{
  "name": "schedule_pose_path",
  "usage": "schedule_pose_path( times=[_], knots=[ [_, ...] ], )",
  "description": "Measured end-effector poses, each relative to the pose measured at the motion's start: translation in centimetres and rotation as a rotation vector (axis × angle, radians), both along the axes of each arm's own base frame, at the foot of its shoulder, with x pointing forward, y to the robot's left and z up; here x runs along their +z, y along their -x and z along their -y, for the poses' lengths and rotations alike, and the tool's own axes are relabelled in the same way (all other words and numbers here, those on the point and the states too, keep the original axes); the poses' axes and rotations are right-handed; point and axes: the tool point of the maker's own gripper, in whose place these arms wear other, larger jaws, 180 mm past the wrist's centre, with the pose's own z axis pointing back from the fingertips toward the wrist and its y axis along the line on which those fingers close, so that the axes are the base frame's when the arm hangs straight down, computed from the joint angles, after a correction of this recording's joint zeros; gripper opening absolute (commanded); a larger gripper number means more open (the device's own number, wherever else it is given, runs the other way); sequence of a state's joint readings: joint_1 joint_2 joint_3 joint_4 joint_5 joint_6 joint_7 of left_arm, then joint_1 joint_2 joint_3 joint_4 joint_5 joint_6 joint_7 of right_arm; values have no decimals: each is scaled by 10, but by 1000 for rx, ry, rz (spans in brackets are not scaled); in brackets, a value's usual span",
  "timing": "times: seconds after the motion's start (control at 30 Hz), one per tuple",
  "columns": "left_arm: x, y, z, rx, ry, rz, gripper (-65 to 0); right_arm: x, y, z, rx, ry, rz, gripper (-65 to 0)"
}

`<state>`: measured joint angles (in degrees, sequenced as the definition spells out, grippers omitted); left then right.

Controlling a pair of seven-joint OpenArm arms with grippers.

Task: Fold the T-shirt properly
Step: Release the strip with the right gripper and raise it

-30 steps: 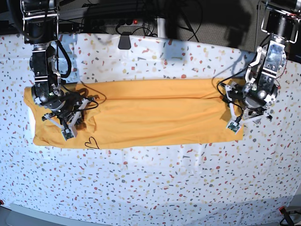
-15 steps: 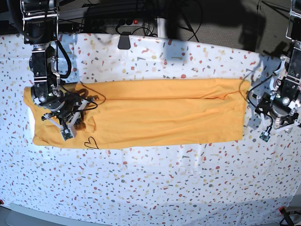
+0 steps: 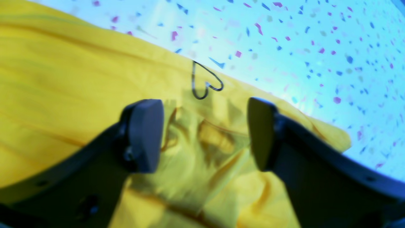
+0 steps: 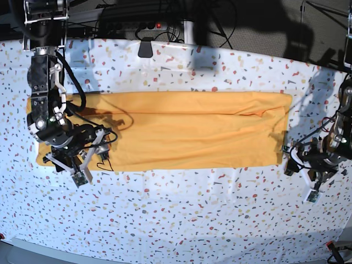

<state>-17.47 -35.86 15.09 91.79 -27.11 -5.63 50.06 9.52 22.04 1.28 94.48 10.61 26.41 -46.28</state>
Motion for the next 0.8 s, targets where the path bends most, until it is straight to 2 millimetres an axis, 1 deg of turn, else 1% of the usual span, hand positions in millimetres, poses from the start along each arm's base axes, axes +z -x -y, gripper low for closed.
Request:
schedule_pose_path(
  times=[0.07,0.17,0.2,0.27,0.37,0.5,0.57,0.63,0.67,0.73,0.8],
  knots=[
    [-10,1,-1,8,25,-28,-294,9,-2,-4,3,-28,-23,-220],
    [-35,5,-15,60,59,-98,-294,39,-10,-23,63,-76,78,-220],
    [-42,7,-16,56,76,-117,-294,45,-9,-27,75,-79,98,-220],
    [-57,12,-15,60,127,-163,-294,51,-5,-31,89,-73,115,-221],
    [-71,16,-8,64,185,-201,-294,41,12,-37,108,-76,102,-221],
    [-74,20,8,64,284,-249,-294,18,43,-42,118,-90,51,-222],
    [-69,15,17,70,352,-224,-294,11,60,-39,107,-95,32,-222],
    [-60,11,22,72,434,-194,-294,8,79,-33,90,-89,19,-222],
    [-55,9,20,88,472,-179,-294,9,87,-27,76,-82,17,-222],
    [-46,6,11,94,510,-143,-294,14,102,-16,47,-63,21,-222],
    [-45,9,-2,118,506,-137,-294,20,115,-5,20,-45,31,-222]
  ],
)
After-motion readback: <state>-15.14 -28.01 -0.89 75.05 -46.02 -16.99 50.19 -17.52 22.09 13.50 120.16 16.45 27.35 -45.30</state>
